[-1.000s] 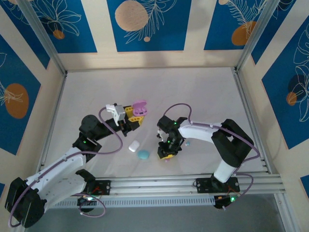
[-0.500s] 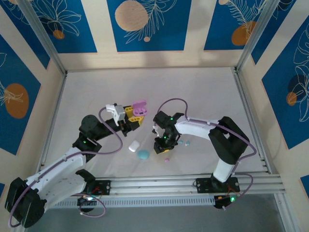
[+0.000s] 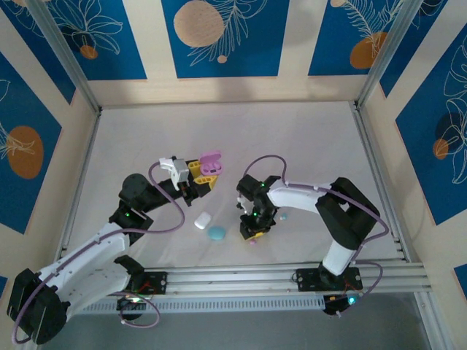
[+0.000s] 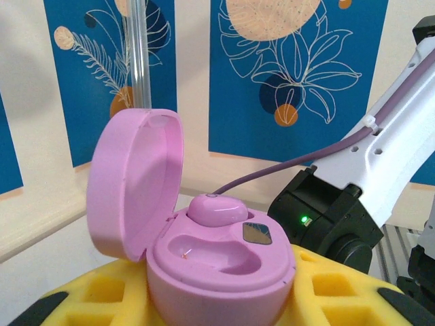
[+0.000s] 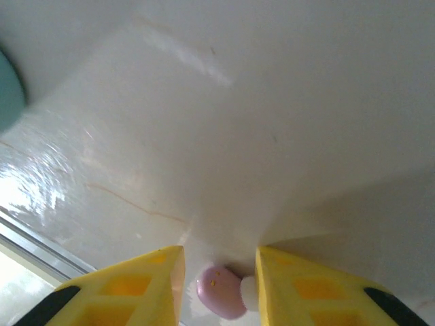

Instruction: Insert wireless bluetooth earbuds into charging case

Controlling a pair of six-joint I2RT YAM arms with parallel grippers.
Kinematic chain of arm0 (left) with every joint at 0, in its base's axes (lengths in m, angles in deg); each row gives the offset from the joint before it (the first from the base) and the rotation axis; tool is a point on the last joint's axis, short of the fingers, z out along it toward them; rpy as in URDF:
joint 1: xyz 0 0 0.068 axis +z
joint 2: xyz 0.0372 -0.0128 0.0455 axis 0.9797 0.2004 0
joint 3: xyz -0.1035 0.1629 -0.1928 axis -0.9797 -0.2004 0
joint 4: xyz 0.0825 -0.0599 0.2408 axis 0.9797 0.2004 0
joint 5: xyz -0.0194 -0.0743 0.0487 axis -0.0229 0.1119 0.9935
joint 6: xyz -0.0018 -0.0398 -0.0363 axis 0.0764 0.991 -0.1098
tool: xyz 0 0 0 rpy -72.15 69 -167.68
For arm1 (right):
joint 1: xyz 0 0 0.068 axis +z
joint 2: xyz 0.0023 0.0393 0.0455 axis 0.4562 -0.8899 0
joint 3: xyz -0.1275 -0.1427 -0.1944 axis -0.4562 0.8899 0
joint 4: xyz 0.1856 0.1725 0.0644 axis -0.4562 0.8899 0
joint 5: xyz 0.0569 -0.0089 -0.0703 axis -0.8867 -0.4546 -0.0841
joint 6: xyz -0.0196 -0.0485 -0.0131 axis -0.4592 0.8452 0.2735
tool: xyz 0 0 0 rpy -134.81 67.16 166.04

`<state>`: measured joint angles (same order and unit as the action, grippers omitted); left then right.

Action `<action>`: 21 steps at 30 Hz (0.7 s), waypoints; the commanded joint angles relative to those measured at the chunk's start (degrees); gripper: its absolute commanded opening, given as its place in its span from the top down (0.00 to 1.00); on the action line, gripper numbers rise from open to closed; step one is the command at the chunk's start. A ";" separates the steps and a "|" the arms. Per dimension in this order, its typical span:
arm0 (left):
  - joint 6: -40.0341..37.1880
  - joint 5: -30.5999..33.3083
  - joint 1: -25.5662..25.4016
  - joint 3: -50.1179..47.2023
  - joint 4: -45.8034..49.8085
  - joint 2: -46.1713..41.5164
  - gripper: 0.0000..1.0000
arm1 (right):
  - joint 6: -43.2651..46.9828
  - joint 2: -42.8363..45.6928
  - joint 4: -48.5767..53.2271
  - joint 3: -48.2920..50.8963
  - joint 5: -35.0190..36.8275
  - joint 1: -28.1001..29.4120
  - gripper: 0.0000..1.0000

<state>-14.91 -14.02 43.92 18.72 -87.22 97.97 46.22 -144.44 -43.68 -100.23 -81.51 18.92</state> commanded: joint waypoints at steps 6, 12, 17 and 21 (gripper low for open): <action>0.41 0.00 -0.74 1.47 -1.88 0.12 0.63 | -2.01 4.76 1.76 2.71 -1.35 0.26 0.66; 0.34 0.02 -0.73 1.45 -1.95 0.14 0.63 | -2.40 5.10 1.46 2.86 -1.08 1.03 0.65; 0.40 0.01 -0.72 1.41 -1.95 0.01 0.63 | -1.13 4.33 2.99 0.91 1.58 2.42 0.65; 0.25 0.24 -0.73 1.32 -1.78 -0.18 0.63 | 0.22 3.72 4.48 -0.64 5.06 3.57 0.63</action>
<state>-14.76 -14.02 43.92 18.72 -87.26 98.08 45.15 -140.31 -41.65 -98.76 -79.13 21.61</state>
